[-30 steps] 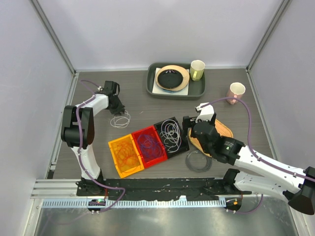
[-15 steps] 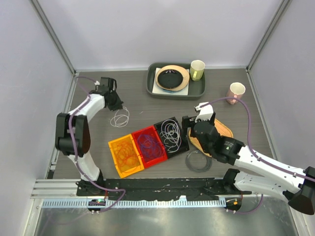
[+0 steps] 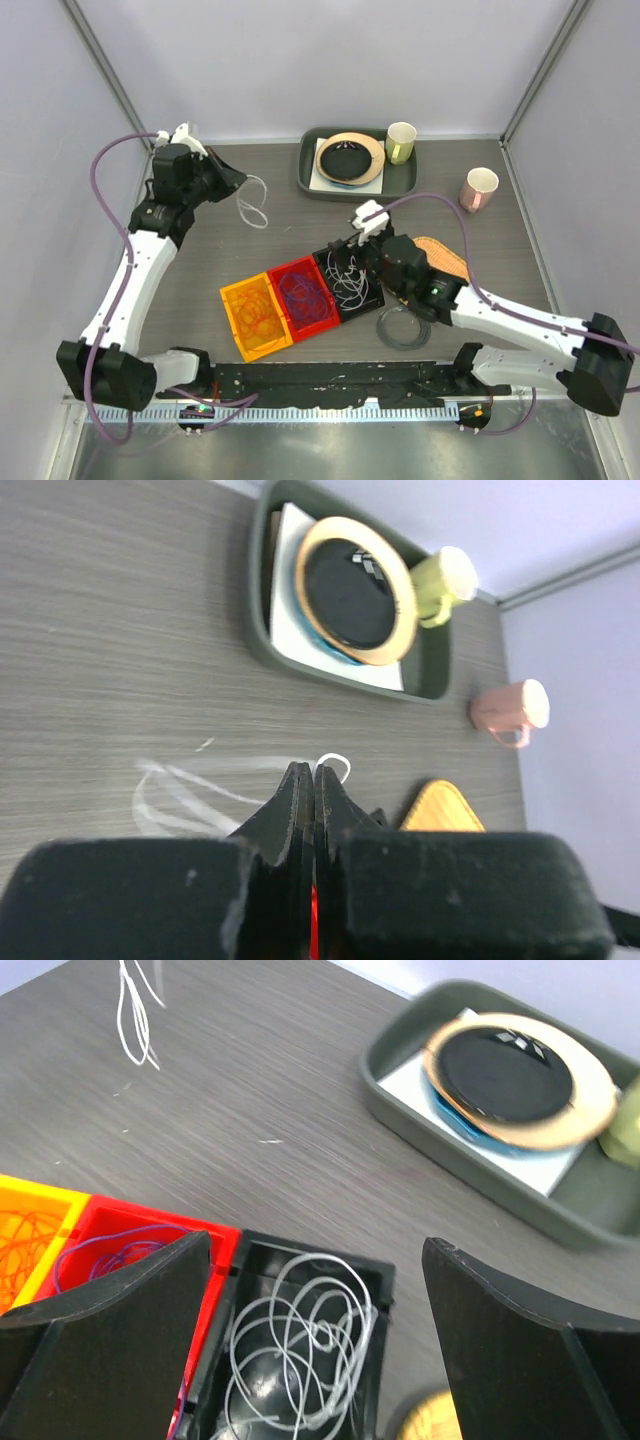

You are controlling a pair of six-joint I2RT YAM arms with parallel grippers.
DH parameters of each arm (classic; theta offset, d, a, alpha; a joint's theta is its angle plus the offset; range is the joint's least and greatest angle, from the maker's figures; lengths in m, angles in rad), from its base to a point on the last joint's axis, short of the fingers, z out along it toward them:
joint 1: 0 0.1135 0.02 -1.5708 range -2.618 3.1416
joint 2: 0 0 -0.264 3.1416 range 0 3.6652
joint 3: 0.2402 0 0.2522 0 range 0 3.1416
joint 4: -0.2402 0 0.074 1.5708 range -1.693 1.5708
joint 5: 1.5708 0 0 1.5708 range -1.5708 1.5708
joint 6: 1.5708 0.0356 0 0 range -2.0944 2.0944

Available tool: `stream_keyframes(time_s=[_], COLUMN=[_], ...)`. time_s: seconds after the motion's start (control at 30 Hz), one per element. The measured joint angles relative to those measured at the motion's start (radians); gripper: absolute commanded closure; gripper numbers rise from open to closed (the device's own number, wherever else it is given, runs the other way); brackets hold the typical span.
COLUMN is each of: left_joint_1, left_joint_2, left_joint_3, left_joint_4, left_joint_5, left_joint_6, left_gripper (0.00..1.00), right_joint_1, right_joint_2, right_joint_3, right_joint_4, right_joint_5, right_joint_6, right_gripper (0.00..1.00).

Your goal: Untangle the cables

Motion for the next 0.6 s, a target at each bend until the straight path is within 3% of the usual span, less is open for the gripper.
stream_keyframes(time_s=[0.27, 0.43, 0.6], left_joint_1=[-0.088, -0.134, -0.172], left_joint_2=[-0.153, -0.181, -0.182], left_joint_3=[0.0, 0.0, 0.0], left_joint_4=[0.009, 0.01, 0.01], left_joint_5=[0.052, 0.064, 0.08], left_joint_6=[-0.002, -0.005, -0.01], left_gripper=[1.0, 1.0, 1.0], right_joint_1=[0.0, 0.0, 0.002], right_joint_2=[0.256, 0.3, 0.343], right_joint_3=[0.159, 0.18, 0.218], right_joint_4=[0.138, 0.254, 0.322], right_joint_5=[-0.25, -0.395, -0.418], right_joint_6=[-0.131, -0.131, -0.131], right_gripper=[0.08, 0.08, 0.08])
